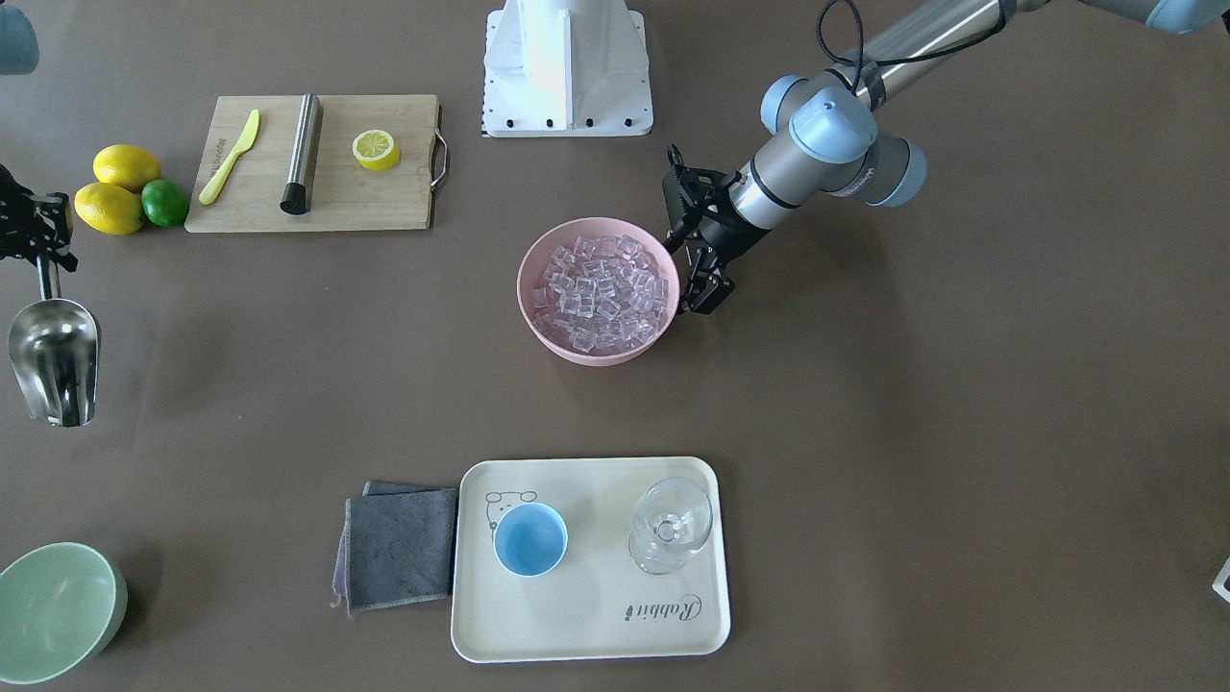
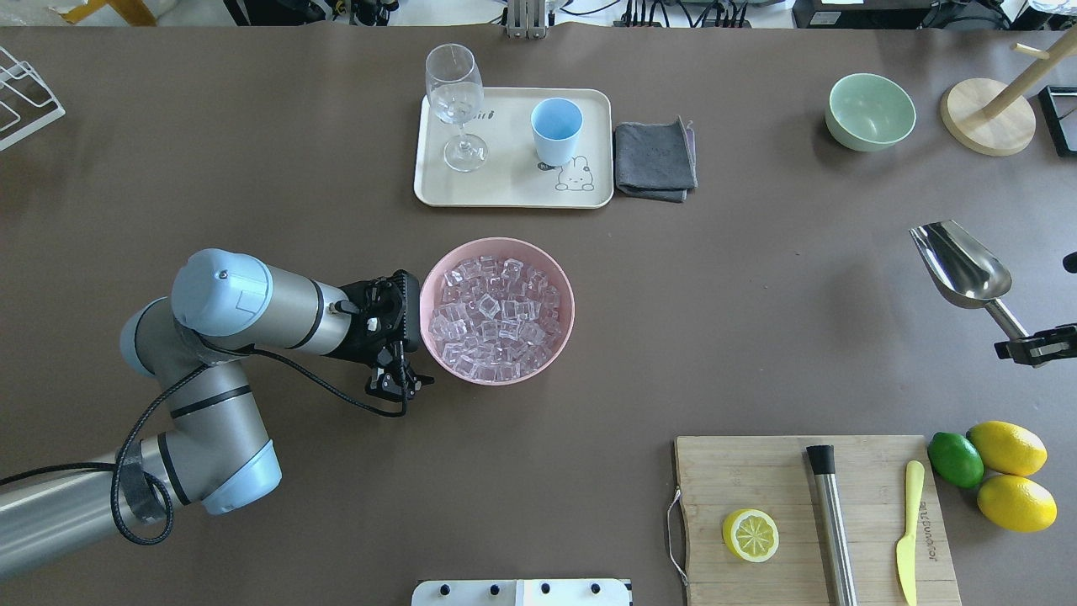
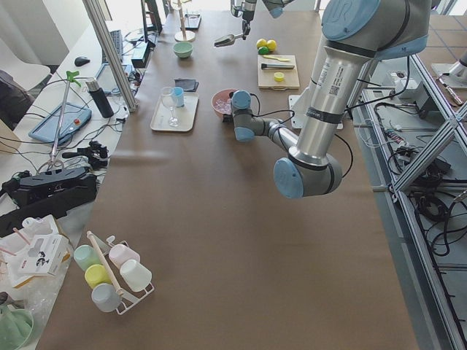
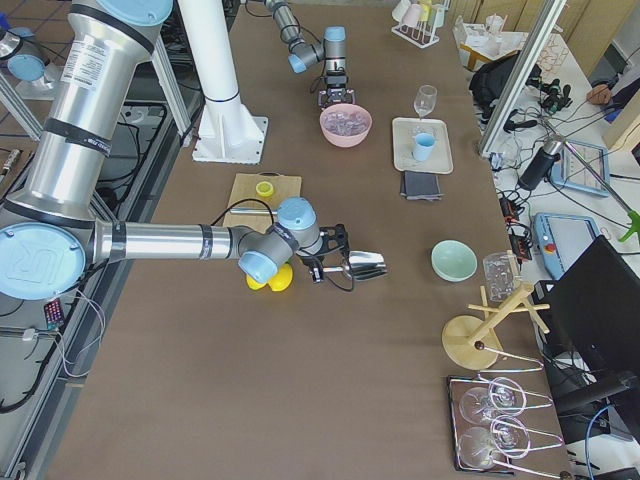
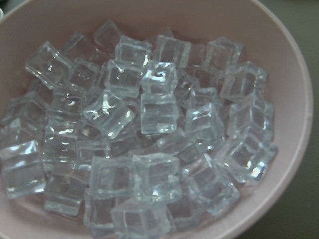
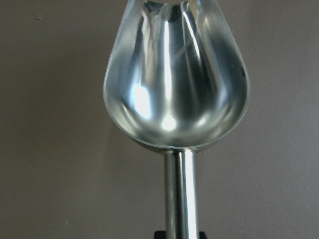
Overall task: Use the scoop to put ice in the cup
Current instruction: 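Lift the metal ice scoop with the right gripper while the left holds the bowl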
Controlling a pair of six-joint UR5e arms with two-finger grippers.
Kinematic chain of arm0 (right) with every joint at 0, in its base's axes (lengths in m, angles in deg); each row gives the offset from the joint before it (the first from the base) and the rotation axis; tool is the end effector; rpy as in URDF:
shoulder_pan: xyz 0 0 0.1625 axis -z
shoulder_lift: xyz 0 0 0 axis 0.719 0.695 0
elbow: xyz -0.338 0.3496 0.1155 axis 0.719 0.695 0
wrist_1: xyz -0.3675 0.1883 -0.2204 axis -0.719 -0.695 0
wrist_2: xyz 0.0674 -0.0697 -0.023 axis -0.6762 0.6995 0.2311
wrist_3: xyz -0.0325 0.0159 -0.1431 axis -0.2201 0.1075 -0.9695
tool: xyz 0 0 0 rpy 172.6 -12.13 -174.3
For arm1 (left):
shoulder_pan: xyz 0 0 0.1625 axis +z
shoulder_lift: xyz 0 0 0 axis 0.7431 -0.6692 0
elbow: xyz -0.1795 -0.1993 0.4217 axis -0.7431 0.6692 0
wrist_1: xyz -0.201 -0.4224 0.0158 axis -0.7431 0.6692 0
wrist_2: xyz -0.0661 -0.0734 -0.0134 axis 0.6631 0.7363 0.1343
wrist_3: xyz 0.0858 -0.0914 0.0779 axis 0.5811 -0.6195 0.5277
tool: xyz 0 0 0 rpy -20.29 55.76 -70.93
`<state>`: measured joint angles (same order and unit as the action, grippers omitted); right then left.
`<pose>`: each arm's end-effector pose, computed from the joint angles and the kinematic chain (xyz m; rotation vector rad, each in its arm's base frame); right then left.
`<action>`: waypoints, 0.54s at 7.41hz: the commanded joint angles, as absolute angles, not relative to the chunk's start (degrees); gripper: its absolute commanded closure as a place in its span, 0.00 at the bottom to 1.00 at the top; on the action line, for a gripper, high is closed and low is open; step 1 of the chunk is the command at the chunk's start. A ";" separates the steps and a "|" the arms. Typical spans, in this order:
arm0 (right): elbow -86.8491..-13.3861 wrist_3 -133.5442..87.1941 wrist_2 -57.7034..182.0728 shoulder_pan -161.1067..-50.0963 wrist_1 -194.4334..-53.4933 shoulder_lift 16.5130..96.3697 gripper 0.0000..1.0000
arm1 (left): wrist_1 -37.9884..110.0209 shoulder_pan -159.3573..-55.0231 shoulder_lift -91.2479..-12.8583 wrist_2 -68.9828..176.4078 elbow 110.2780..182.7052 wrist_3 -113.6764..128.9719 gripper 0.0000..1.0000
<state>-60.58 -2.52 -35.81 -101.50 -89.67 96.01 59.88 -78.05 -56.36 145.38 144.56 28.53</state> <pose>-0.2011 -0.3942 0.7096 0.2704 -0.8324 -0.1523 0.6327 -0.4529 0.3887 1.0388 0.9478 1.2305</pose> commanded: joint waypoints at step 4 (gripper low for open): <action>-69.68 -47.62 -38.81 -110.57 -111.13 89.57 1.00 | 60.36 -78.40 -55.58 145.82 144.82 28.53 0.01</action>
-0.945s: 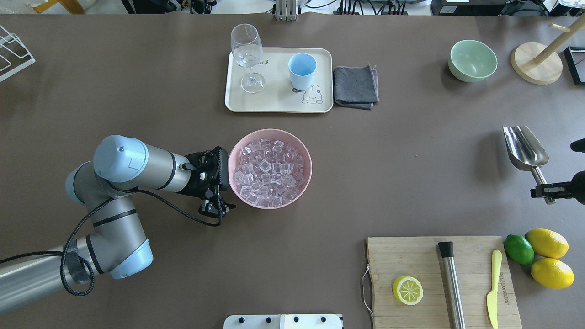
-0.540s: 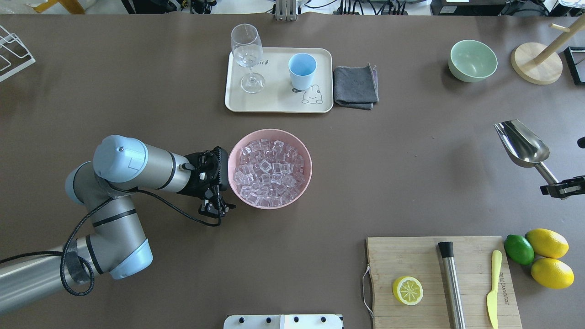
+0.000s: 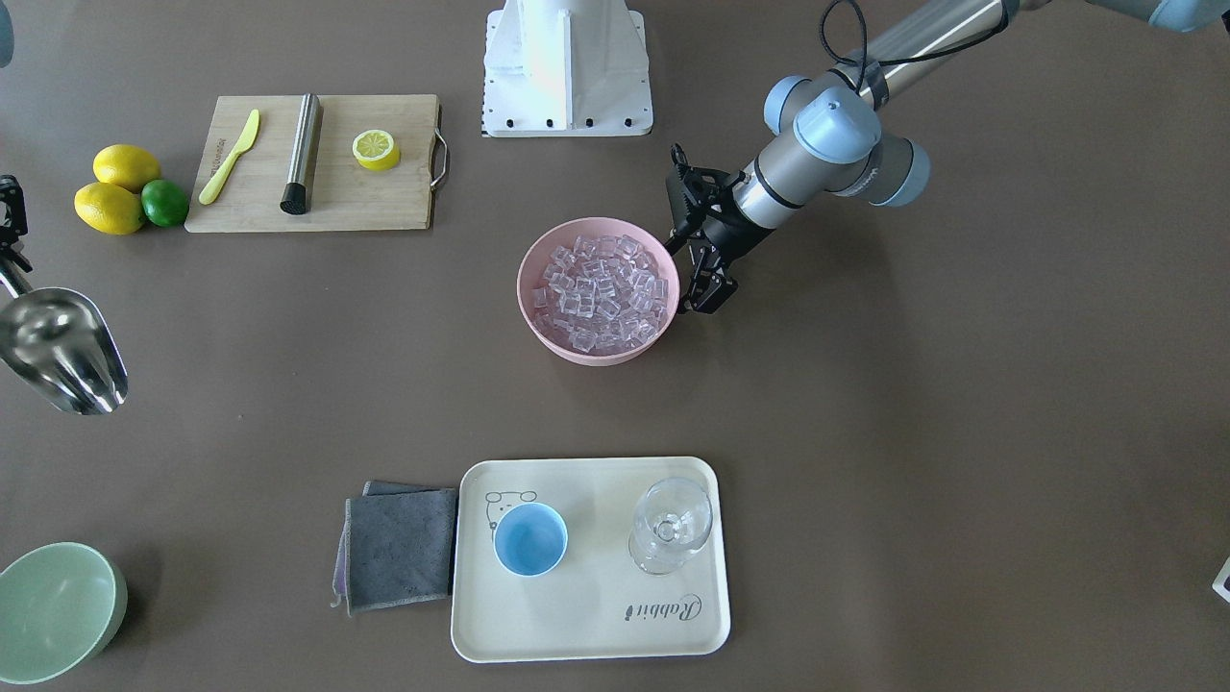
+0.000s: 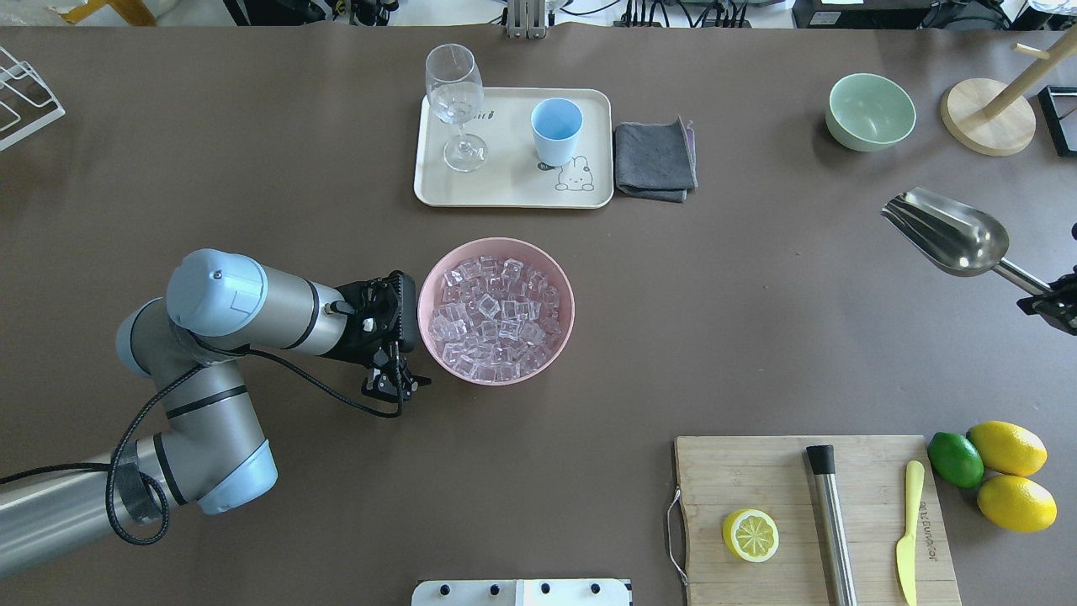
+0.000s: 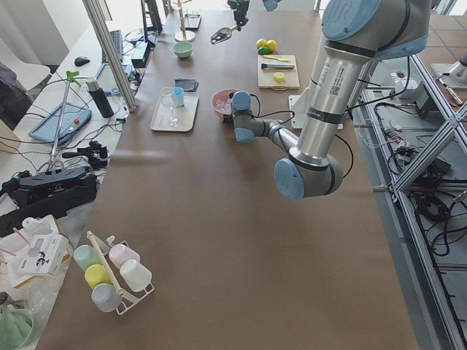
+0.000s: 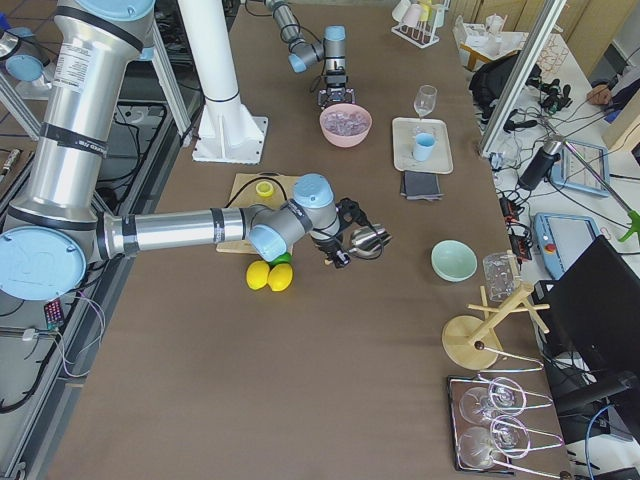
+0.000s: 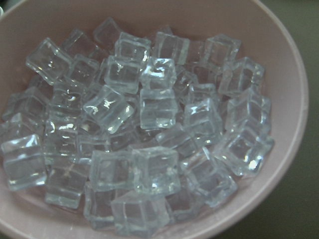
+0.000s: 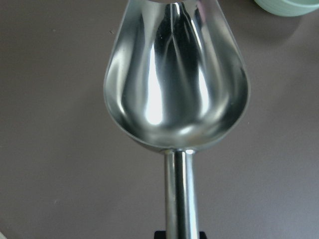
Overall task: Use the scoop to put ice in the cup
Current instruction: 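Lift the metal ice scoop with the right gripper while the left holds the bowl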
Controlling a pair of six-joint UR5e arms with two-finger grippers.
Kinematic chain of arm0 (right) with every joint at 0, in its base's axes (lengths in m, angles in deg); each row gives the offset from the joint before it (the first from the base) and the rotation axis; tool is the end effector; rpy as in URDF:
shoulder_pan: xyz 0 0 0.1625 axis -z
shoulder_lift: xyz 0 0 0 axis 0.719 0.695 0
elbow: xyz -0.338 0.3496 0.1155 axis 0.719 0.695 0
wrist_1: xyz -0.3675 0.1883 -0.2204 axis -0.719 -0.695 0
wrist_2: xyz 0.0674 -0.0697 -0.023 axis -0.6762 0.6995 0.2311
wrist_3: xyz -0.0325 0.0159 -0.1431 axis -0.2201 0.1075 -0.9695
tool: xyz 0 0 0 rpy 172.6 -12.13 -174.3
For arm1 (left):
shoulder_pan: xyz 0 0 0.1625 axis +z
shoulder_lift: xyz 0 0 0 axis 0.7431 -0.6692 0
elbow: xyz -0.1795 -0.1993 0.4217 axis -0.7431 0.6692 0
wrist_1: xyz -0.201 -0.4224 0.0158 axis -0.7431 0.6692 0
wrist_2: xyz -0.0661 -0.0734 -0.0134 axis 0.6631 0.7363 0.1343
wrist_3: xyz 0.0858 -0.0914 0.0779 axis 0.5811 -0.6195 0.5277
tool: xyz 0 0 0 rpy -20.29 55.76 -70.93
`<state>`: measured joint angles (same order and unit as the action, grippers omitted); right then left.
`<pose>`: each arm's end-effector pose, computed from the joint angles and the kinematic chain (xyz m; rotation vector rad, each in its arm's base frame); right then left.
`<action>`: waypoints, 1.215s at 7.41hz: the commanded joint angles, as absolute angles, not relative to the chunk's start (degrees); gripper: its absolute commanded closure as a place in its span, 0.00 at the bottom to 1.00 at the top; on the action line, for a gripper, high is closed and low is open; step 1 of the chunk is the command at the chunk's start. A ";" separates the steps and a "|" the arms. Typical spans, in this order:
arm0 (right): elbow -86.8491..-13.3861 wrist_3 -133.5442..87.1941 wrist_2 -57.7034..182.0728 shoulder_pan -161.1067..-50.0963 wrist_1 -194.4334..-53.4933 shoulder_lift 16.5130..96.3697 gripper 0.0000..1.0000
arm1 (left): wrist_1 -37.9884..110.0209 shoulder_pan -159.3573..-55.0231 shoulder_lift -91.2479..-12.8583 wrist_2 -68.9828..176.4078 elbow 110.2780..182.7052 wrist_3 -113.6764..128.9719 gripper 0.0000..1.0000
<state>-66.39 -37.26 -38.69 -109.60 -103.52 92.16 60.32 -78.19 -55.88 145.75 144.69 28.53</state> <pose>-0.1619 -0.4415 0.6524 0.4774 -0.7194 -0.5849 0.6293 -0.4521 0.3926 1.0384 0.9524 1.2322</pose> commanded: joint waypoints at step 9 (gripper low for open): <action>-78.33 -62.79 -24.50 -91.00 -171.46 44.51 1.00 | 60.36 -78.49 -55.49 145.82 144.82 28.44 0.01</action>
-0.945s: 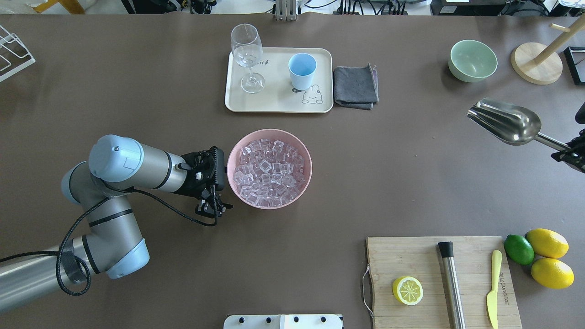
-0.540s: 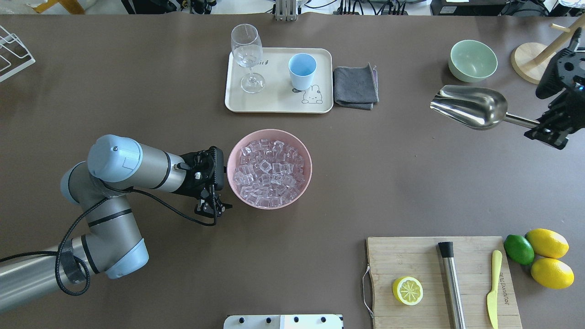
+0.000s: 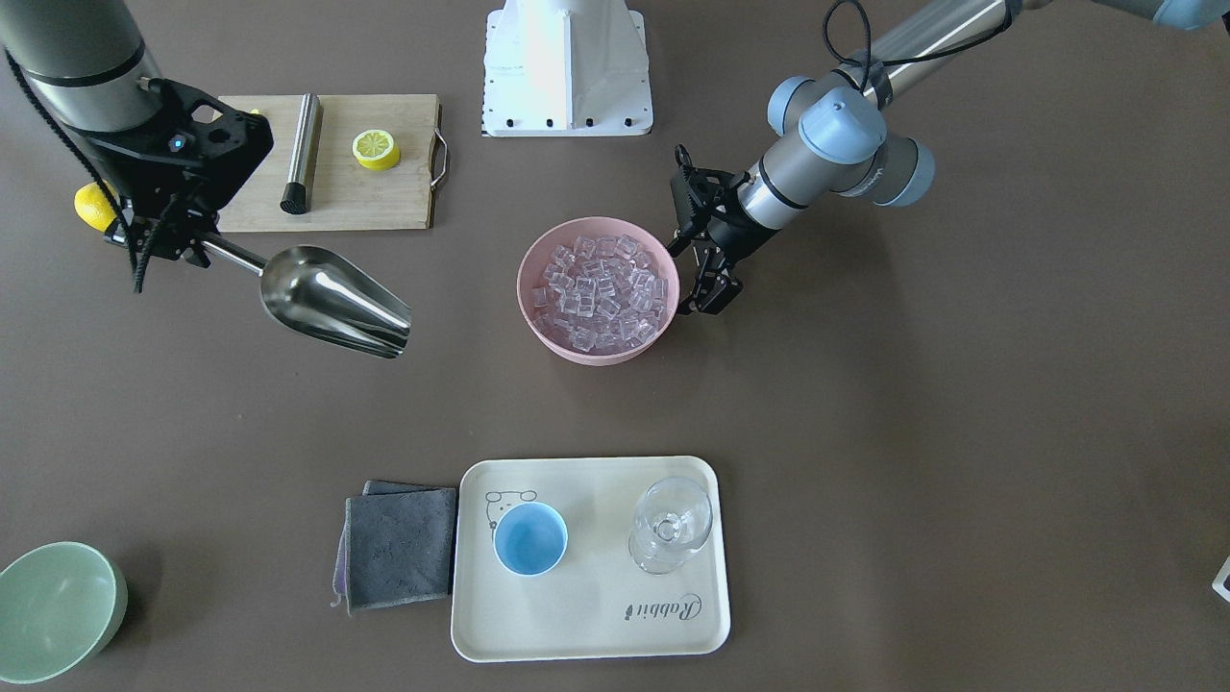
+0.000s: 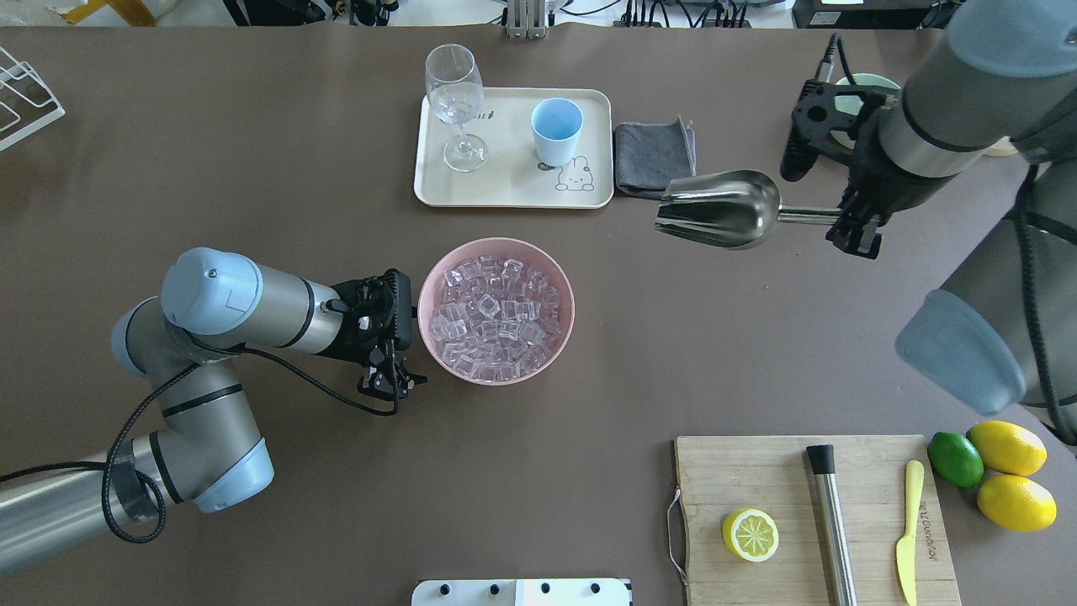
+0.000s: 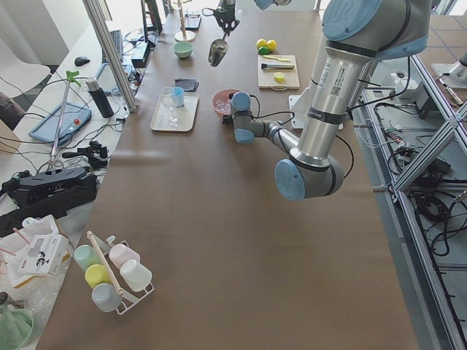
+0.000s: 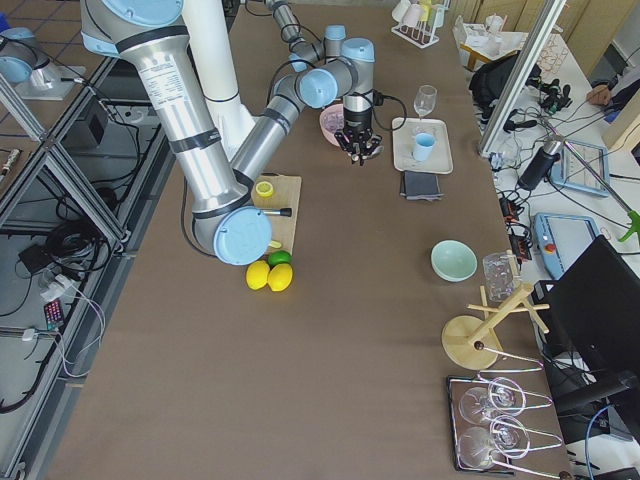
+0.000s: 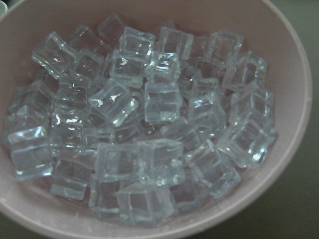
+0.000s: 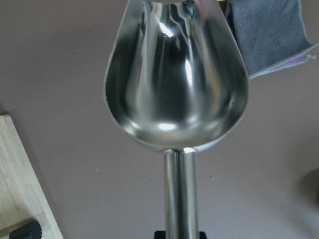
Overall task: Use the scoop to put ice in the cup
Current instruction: 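Carry the scoop over the pink bowl with the right gripper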
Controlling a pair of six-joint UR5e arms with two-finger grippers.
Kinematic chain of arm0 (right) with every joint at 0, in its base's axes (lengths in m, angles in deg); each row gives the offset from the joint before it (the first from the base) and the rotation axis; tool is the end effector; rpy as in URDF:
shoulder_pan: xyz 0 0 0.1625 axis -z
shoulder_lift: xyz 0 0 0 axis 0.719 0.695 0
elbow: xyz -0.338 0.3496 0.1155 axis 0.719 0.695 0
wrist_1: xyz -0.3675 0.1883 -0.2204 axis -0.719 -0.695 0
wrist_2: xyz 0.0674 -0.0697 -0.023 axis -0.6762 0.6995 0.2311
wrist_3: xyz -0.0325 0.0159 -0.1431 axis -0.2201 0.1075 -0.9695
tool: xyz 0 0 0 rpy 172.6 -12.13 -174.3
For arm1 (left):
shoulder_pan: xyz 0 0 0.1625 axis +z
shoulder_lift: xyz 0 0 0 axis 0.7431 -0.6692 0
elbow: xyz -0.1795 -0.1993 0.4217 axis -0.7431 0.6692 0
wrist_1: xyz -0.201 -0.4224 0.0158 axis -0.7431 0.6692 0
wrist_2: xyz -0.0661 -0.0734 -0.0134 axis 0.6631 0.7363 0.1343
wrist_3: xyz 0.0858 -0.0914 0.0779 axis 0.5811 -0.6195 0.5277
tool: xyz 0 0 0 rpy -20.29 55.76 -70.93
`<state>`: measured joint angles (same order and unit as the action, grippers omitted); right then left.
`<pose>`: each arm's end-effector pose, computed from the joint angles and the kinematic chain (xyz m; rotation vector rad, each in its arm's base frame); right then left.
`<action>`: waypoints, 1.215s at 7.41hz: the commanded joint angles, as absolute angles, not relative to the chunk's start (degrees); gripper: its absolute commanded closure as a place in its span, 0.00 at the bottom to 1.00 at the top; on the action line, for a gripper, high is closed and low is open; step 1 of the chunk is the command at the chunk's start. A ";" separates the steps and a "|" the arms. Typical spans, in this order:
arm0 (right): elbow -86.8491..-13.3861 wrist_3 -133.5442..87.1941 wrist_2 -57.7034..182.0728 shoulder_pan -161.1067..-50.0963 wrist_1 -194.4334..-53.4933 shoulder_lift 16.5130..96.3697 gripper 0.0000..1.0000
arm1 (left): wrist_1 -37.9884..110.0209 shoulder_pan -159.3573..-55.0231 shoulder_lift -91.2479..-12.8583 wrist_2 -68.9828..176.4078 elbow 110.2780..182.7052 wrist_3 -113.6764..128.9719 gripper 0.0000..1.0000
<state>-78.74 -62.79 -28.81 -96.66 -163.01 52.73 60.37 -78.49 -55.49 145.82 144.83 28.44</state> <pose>-0.3300 -0.5187 0.3179 0.4738 -0.5063 -1.1567 0.6250 -0.4541 0.3963 1.0353 0.9494 1.2275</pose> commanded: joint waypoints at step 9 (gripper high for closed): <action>-48.62 -69.47 -5.59 -76.82 -197.68 12.56 1.00 | 60.36 -78.58 -55.49 145.82 144.82 28.35 0.01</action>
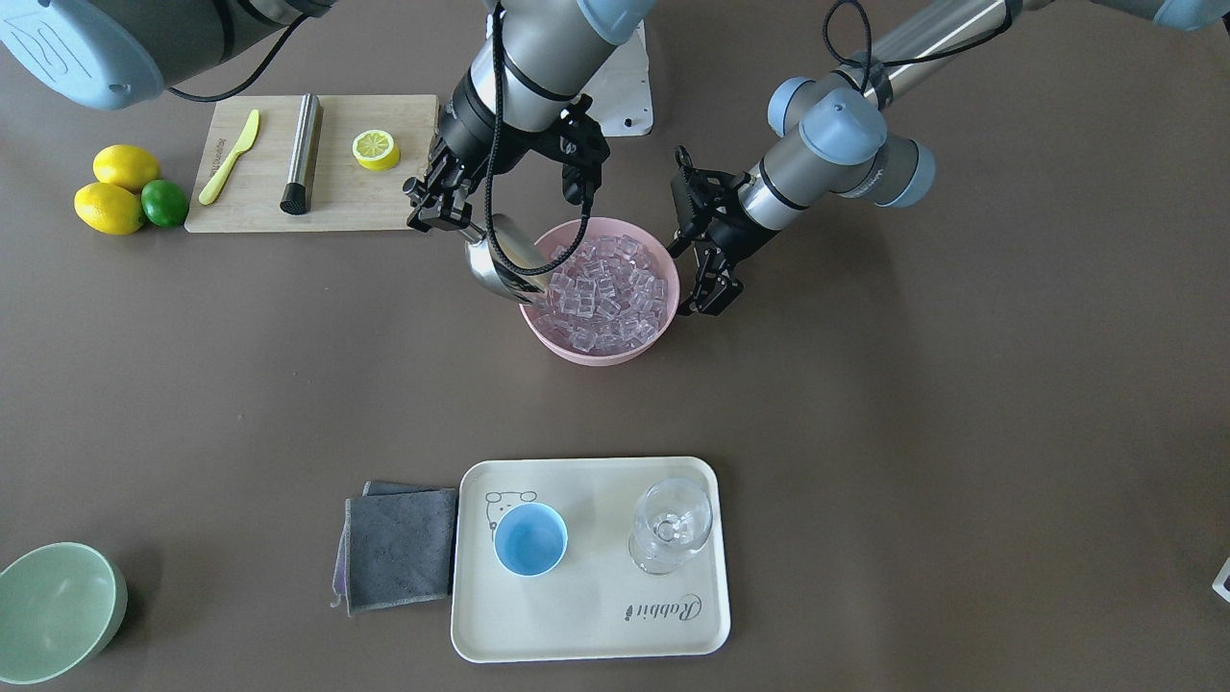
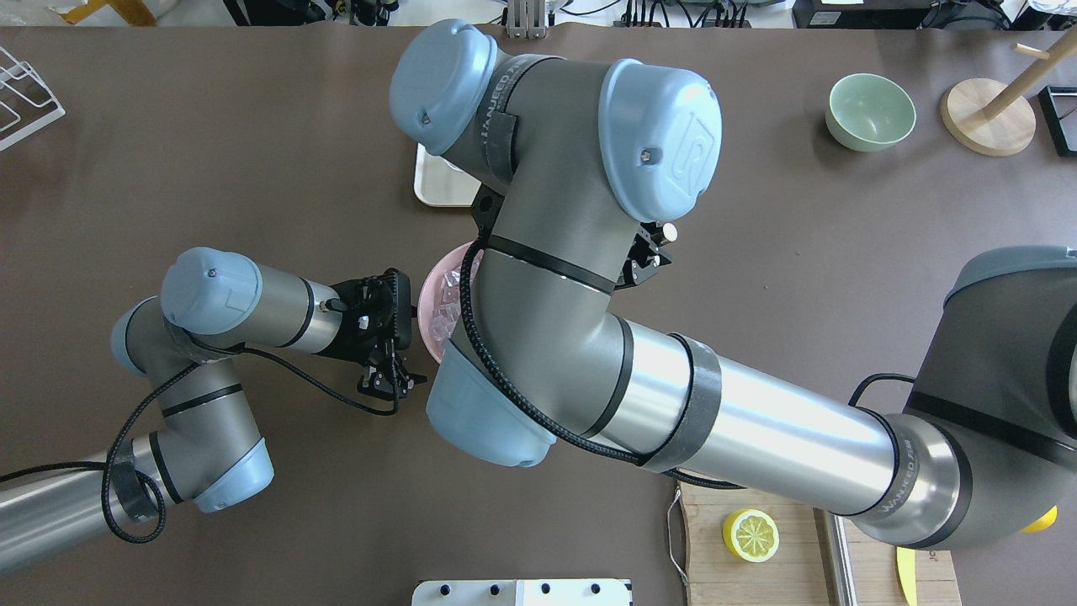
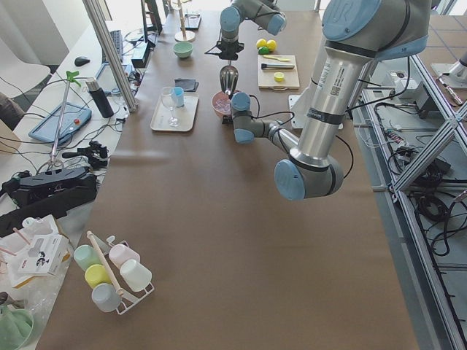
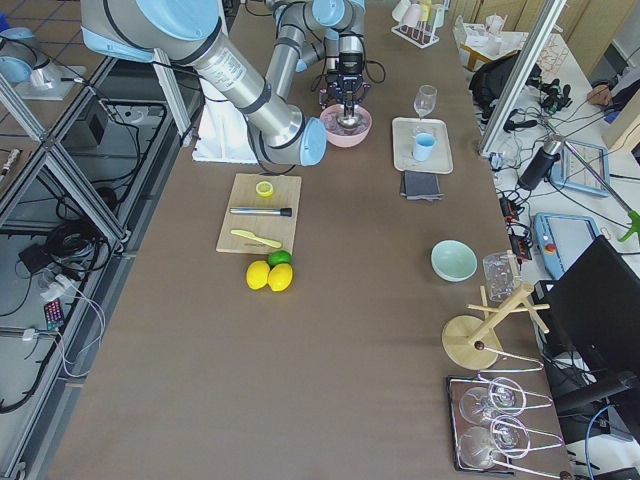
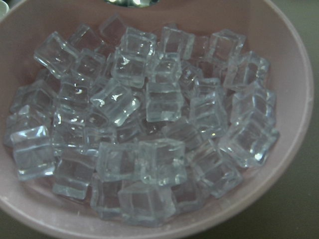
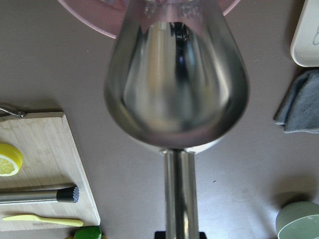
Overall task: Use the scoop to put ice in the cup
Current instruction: 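Carry the scoop over the pink bowl with the right gripper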
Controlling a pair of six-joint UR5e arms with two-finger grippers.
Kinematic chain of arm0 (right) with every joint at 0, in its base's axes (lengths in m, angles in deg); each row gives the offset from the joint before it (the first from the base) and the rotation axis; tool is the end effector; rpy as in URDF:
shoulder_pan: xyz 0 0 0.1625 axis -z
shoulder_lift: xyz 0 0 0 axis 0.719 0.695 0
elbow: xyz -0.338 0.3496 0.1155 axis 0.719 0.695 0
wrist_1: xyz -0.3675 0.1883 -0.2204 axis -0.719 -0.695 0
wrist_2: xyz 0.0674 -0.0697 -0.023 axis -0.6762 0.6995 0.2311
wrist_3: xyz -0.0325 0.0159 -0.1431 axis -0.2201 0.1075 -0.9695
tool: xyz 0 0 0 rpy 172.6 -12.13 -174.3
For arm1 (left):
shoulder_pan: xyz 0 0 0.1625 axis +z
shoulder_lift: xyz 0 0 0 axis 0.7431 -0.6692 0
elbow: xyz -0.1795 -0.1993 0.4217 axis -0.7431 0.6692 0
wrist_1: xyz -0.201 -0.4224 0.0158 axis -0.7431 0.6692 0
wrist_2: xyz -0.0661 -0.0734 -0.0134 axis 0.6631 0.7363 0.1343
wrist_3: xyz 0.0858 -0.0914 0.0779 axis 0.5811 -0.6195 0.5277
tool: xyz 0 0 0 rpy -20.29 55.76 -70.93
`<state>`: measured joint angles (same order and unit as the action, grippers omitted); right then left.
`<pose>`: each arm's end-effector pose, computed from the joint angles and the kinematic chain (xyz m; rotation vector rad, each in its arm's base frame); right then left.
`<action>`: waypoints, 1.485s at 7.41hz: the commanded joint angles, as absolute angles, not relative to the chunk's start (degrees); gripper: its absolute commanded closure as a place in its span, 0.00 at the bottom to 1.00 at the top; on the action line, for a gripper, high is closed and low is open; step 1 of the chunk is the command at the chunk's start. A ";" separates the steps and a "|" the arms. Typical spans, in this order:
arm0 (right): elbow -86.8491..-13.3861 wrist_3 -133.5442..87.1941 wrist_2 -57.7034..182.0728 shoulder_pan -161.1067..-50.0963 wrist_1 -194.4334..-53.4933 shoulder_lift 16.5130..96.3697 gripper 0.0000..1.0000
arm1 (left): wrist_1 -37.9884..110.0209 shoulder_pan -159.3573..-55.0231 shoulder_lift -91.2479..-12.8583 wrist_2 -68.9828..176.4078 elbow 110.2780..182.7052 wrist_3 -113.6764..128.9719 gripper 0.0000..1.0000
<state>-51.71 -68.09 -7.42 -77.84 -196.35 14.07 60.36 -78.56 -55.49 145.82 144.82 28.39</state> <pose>-0.5595 -0.4969 0.1118 0.1345 -0.0879 -1.5108 0.6245 -0.4549 0.3964 1.0349 0.9489 1.2258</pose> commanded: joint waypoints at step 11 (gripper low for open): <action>-43.08 -66.75 -4.53 -73.39 -190.85 12.12 1.00 | 60.36 -78.67 -55.49 146.53 144.91 28.18 0.01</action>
